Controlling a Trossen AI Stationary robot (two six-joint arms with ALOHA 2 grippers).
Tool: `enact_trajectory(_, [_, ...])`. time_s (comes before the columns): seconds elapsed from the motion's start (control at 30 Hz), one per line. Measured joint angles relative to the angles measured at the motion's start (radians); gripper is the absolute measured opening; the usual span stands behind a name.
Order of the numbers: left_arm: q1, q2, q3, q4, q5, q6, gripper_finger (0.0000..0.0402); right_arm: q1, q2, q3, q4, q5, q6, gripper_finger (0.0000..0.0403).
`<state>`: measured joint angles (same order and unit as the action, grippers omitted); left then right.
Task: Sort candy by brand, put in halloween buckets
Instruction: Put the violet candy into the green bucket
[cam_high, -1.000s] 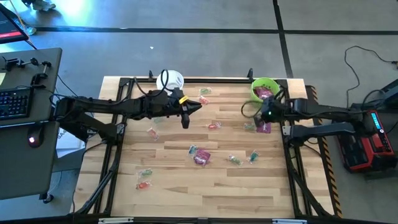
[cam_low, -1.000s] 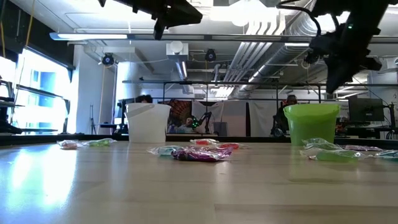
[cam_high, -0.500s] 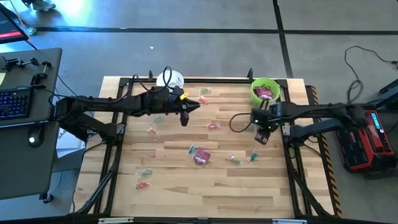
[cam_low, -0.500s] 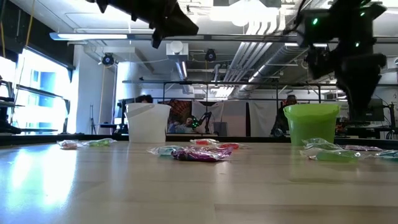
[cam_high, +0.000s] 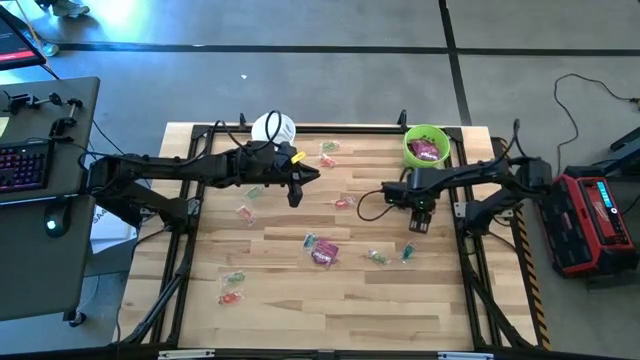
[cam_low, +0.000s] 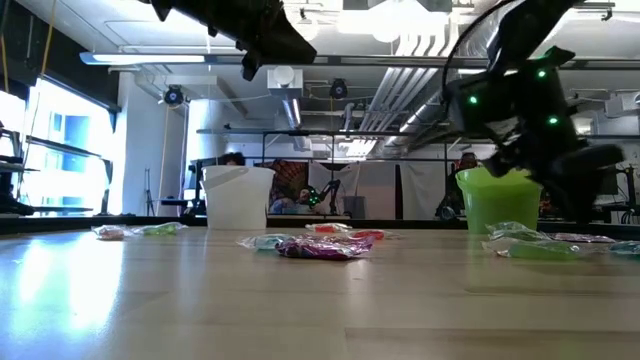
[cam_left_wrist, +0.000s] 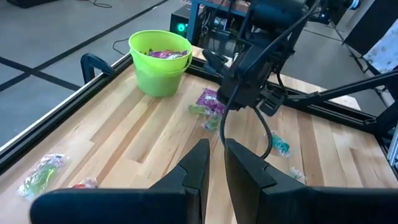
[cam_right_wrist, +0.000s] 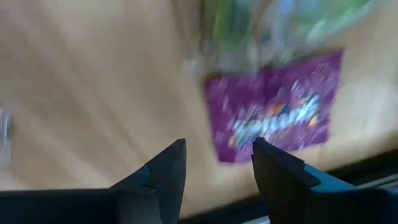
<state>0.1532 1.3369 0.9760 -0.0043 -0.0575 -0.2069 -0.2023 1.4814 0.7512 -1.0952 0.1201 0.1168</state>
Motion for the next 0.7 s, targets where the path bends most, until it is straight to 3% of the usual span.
enact_trajectory(0.17, [0.000, 0.000, 0.000, 0.000, 0.000, 0.009, 0.0039, -0.008, 0.001, 0.019, 0.102, 0.033, -0.094, 0.0161])
enact_trajectory(0.7, [-0.002, 0.000, 0.000, -0.002, -0.001, 0.045, 0.0039, -0.055, 0.151, 0.024, 0.102, 0.021, -0.252, 0.0152])
